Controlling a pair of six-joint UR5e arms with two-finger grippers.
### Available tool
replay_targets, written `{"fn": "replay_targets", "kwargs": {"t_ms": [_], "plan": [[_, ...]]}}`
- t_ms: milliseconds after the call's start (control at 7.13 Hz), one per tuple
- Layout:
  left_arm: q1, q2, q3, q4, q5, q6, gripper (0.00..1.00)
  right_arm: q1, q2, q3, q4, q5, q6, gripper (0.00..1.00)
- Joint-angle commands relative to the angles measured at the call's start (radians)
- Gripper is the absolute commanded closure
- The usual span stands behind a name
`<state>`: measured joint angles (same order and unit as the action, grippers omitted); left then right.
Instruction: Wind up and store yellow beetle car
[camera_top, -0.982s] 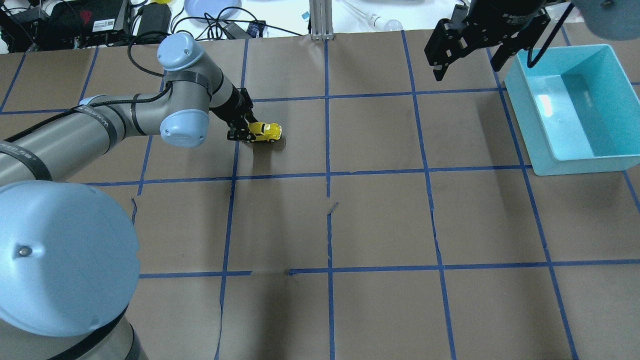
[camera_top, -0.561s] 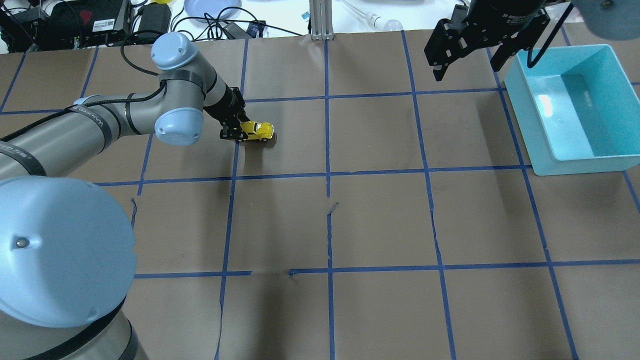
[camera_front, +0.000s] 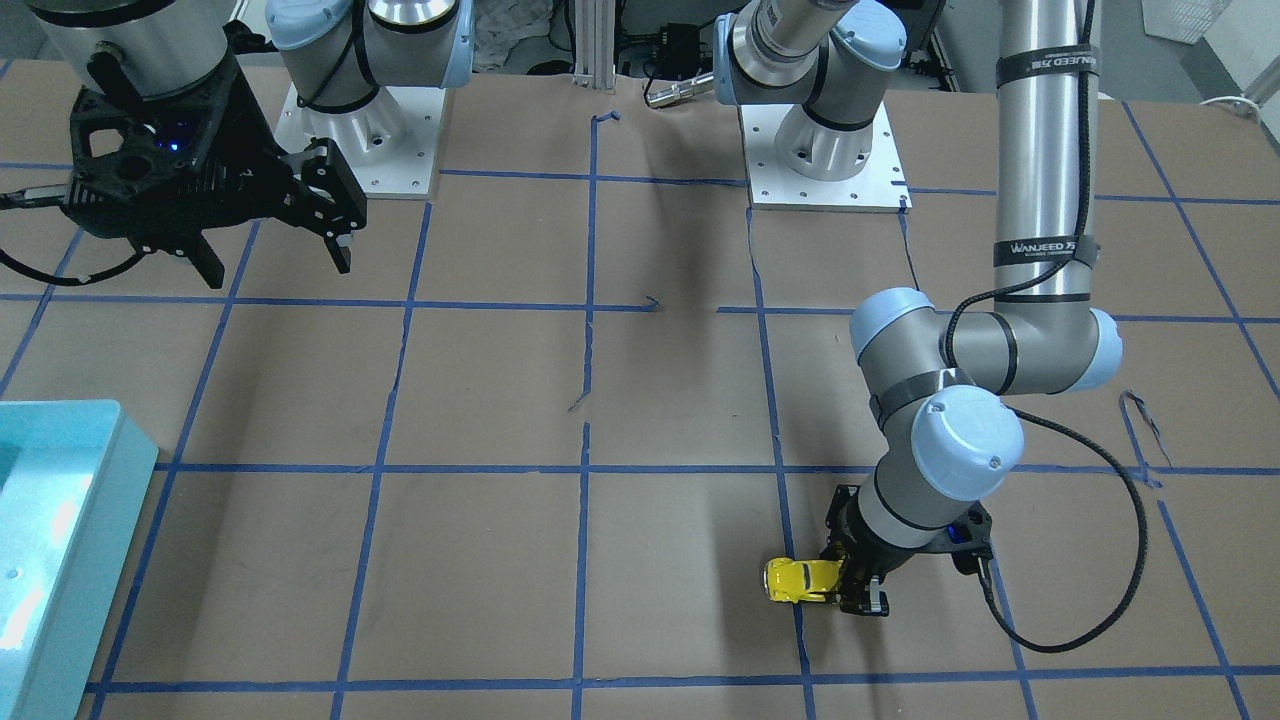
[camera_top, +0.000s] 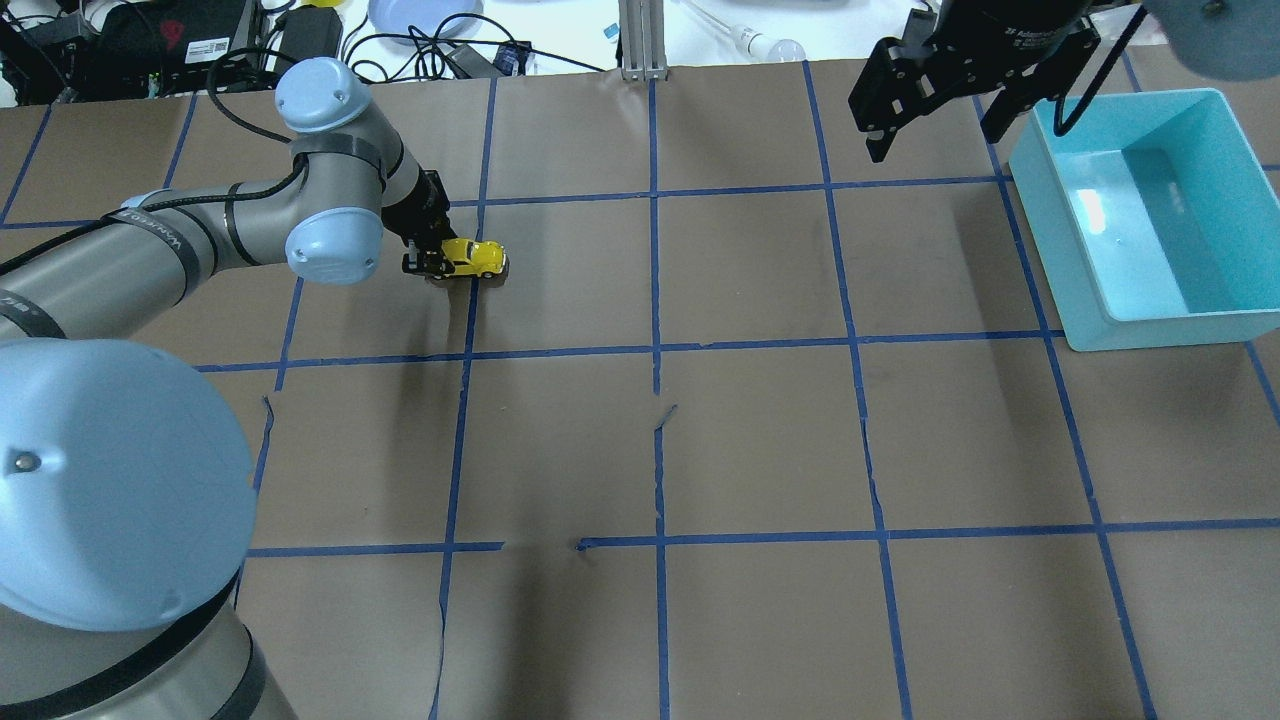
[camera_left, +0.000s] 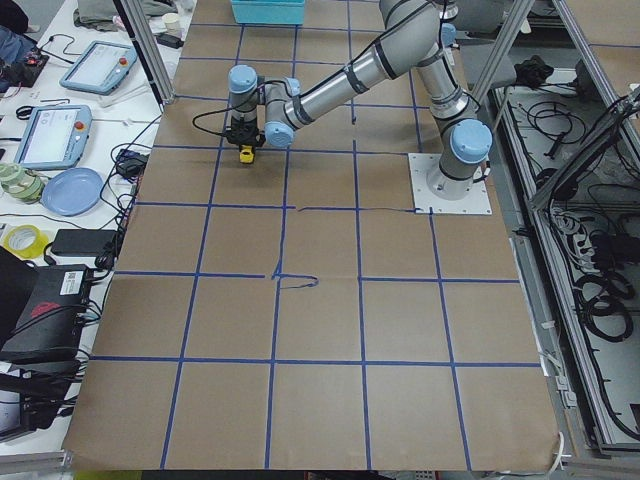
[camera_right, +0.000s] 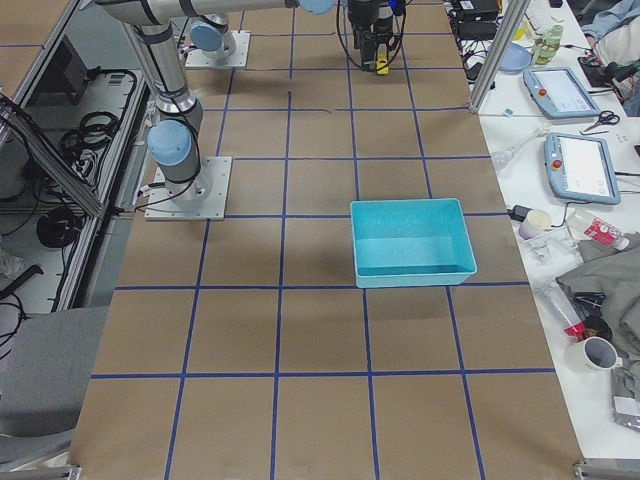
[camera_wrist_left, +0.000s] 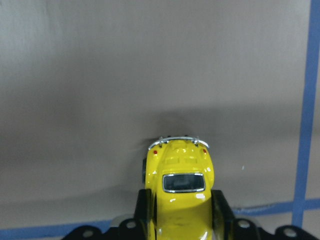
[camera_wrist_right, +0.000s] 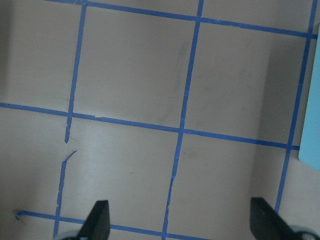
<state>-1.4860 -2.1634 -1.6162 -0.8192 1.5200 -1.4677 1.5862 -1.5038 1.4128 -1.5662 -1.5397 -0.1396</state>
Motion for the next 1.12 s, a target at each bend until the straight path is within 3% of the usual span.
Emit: {"fn": "replay_targets", "kwargs": {"t_ms": [0,982], "plan": [[0.071,0.007,-0.004,0.0,0.015,0.068,1.0,0.0,0.001,0.0,0.0,0.001,0.0,0.0],[0.229,-0.001,-0.004,0.0,0.012,0.291,1.0,0.0,0.001,0.0,0.0,0.001,0.0,0.0]]}}
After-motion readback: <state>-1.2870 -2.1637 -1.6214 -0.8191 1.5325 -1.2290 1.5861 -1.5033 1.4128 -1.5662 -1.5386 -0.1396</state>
